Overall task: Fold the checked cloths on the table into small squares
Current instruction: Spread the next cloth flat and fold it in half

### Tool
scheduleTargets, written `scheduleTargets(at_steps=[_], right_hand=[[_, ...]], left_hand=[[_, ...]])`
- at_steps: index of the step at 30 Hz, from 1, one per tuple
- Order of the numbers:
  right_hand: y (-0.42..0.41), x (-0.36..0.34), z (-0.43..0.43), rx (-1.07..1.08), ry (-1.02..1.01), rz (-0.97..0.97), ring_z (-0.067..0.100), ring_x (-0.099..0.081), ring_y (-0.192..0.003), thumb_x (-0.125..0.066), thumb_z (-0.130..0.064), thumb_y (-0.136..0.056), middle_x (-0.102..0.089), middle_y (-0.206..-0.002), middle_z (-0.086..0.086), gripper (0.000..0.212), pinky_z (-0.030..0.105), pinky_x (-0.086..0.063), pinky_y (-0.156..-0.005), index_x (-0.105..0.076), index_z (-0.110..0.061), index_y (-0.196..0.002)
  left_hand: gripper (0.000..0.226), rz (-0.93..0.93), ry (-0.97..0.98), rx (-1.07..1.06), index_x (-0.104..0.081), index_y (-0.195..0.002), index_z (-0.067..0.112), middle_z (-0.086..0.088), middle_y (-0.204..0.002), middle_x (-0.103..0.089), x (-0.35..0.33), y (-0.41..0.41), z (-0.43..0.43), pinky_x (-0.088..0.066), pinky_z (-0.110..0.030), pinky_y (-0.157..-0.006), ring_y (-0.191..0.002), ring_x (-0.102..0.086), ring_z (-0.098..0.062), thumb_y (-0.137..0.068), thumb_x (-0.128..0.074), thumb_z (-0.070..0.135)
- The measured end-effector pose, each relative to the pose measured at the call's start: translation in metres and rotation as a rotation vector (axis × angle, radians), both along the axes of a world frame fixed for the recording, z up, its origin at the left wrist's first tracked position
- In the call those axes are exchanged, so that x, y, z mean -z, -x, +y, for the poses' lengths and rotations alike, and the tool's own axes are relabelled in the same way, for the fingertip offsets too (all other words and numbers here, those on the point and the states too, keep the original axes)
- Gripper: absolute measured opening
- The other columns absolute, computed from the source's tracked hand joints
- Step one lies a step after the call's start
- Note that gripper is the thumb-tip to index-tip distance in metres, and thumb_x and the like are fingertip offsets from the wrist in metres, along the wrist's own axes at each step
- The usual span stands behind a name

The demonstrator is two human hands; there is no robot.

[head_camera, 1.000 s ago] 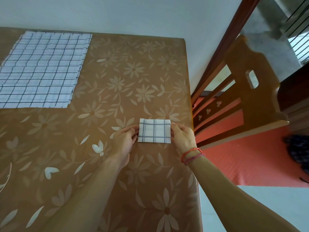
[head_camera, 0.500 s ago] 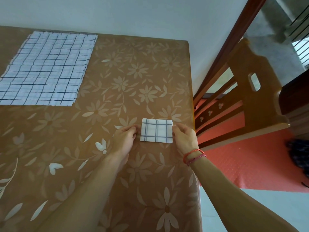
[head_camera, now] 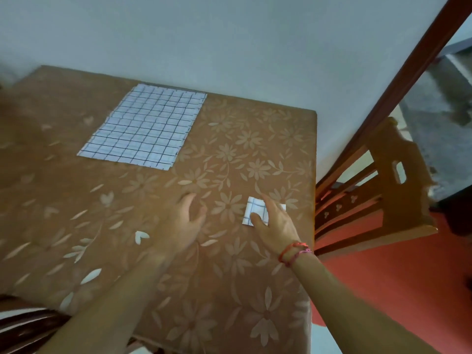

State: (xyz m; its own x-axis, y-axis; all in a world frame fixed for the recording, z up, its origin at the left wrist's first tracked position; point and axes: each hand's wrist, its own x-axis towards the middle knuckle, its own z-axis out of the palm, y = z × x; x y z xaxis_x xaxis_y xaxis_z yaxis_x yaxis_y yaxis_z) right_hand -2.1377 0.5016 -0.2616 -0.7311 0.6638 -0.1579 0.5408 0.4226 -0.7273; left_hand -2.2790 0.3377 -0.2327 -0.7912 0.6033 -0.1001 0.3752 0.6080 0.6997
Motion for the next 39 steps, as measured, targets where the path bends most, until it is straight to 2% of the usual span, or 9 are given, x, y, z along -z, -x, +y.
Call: scheduleTargets(at_steps=[2,4,6,8,12,17,28,34,39], right_hand=[[0.008,-0.01,-0.013,-0.065,-0.051,0.02,0.019,-0.052,-0.115,-0.053,-0.029,-0.092,-0.056,-0.112,-0.006,0.041,0.021,-0.04,-0.095,-0.047,-0.018,-0.132],[0.015,-0.027,-0.028,-0.132,-0.098,0.034,0.019,-0.051,-0.114,-0.053,-0.027,-0.092,-0.054,-0.11,-0.004,0.047,0.008,-0.028,-0.093,-0.044,-0.021,-0.138],[0.021,-0.044,-0.043,-0.185,-0.13,0.064,0.02,-0.047,-0.119,-0.054,-0.027,-0.093,-0.053,-0.125,0.001,0.054,0.017,-0.032,-0.096,-0.038,-0.021,-0.144],[0.024,-0.056,-0.056,-0.229,-0.173,0.097,0.022,-0.047,-0.119,-0.056,-0.03,-0.093,-0.052,-0.128,0.003,0.054,0.029,-0.038,-0.097,-0.039,-0.022,-0.143],[0.032,-0.07,-0.075,-0.316,-0.275,0.077,0.026,-0.047,-0.121,-0.056,-0.029,-0.092,-0.047,-0.138,0.002,0.056,0.034,-0.039,-0.099,-0.037,-0.022,-0.144],[0.048,-0.074,-0.086,-0.38,-0.359,0.074,0.026,-0.048,-0.12,-0.058,-0.028,-0.087,-0.048,-0.137,0.001,0.057,0.034,-0.042,-0.099,-0.041,-0.022,-0.142],[0.117,-0.045,-0.07,-0.474,-0.513,-0.021,0.025,-0.048,-0.12,-0.048,-0.034,-0.087,-0.047,-0.139,0.003,0.059,0.038,-0.045,-0.095,-0.039,-0.021,-0.143],[0.173,-0.015,-0.051,-0.508,-0.535,-0.08,0.019,-0.046,-0.117,-0.05,-0.033,-0.089,-0.046,-0.133,-0.005,0.056,0.032,-0.041,-0.094,-0.036,-0.026,-0.143],[0.226,0.02,-0.031,-0.529,-0.523,-0.122,0.024,-0.045,-0.116,-0.053,-0.032,-0.088,-0.046,-0.132,-0.001,0.056,0.036,-0.041,-0.091,-0.037,-0.027,-0.142]], left_hand=[[0.046,0.067,0.021,0.02,-0.045,-0.142,0.022,0.007,-0.13,-0.052,-0.02,-0.005,-0.018,-0.031,-0.014,-0.093,-0.117,-0.046,-0.006,-0.098,-0.054,0.032],[0.045,0.17,0.03,0.011,-0.043,-0.141,0.026,0.01,-0.124,-0.047,-0.035,-0.007,-0.038,-0.026,-0.007,-0.091,-0.112,-0.038,0.001,-0.098,-0.052,0.036],[0.051,0.289,0.058,-0.005,-0.042,-0.142,0.022,0.005,-0.137,-0.043,-0.048,-0.006,-0.058,-0.026,-0.019,-0.1,-0.127,-0.036,-0.009,-0.097,-0.048,0.044],[0.056,0.345,0.1,-0.024,-0.04,-0.144,0.018,0.002,-0.146,-0.037,-0.058,-0.005,-0.077,-0.026,-0.03,-0.107,-0.135,-0.031,-0.015,-0.096,-0.046,0.047],[0.061,0.424,0.136,-0.06,-0.04,-0.142,0.018,0.0,-0.143,-0.041,-0.072,-0.005,-0.108,-0.029,-0.037,-0.112,-0.131,-0.033,-0.018,-0.093,-0.036,0.054],[0.054,0.408,0.169,-0.11,-0.035,-0.146,0.017,-0.001,-0.152,-0.032,-0.072,0.006,-0.134,-0.023,-0.034,-0.116,-0.141,-0.023,-0.02,-0.098,-0.05,0.035],[0.064,0.362,0.316,-0.149,-0.028,-0.151,0.016,-0.002,-0.155,-0.027,-0.026,0.072,-0.136,-0.034,-0.036,-0.112,-0.143,-0.023,-0.02,-0.097,-0.044,0.046],[0.059,0.36,0.387,-0.138,-0.035,-0.146,0.017,-0.003,-0.153,-0.03,0.014,0.128,-0.113,-0.038,-0.035,-0.107,-0.142,-0.024,-0.02,-0.097,-0.043,0.048],[0.051,0.349,0.385,-0.117,-0.043,-0.137,0.017,-0.003,-0.142,-0.041,0.057,0.177,-0.083,-0.041,-0.039,-0.104,-0.133,-0.035,-0.023,-0.095,-0.047,0.046]])
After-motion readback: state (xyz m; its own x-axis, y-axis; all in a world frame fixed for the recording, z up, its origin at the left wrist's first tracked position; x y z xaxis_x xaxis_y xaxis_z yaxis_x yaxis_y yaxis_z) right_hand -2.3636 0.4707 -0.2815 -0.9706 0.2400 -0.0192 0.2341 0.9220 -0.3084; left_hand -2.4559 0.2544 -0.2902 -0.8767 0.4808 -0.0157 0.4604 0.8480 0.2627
